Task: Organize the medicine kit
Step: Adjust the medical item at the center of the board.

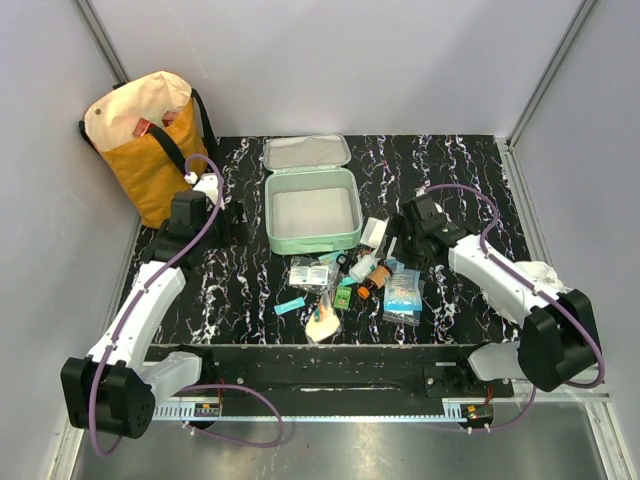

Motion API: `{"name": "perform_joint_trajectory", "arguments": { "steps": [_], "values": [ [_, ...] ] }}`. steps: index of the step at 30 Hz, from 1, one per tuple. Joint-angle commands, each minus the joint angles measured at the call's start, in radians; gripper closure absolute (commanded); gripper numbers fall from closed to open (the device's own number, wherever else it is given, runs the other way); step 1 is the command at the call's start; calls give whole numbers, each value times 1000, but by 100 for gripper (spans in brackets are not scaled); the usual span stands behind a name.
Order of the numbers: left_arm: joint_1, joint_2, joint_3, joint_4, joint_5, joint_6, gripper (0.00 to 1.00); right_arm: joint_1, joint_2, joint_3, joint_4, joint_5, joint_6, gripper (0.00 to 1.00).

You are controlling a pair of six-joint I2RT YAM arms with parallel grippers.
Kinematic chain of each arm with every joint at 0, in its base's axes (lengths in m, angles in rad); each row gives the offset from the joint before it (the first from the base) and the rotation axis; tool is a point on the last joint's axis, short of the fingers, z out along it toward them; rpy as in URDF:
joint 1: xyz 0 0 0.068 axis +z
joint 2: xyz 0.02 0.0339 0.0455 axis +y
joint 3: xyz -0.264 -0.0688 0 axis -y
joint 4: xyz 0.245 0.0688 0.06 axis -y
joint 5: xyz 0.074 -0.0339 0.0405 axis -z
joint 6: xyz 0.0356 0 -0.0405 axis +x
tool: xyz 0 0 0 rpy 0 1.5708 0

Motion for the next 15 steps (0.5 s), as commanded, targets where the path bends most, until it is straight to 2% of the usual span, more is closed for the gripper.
{"name": "perform_joint_trajectory", "arguments": {
  "steps": [1, 3, 6, 10, 13, 15],
  "values": [
    [-2, -18, -9, 75, 79, 10, 1, 4, 2, 42, 65, -21, 129, 18],
    [-2, -27, -10, 72, 65, 10, 1, 4, 31, 52, 79, -5, 166, 19],
    [-2, -43, -21, 69, 63, 17, 1, 4, 79, 98, 104, 11, 88, 21],
    [-5, -66, -29, 79, 97, 33, 1, 1, 169, 192, 58, 50, -125, 27],
    [-8, -72, -36, 96, 135, 37, 1, -5, 223, 207, 73, -11, -311, 26],
    [-13, -72, -38, 99, 152, 39, 1, -30, 242, 186, 107, -82, -374, 23]
  ]
}}
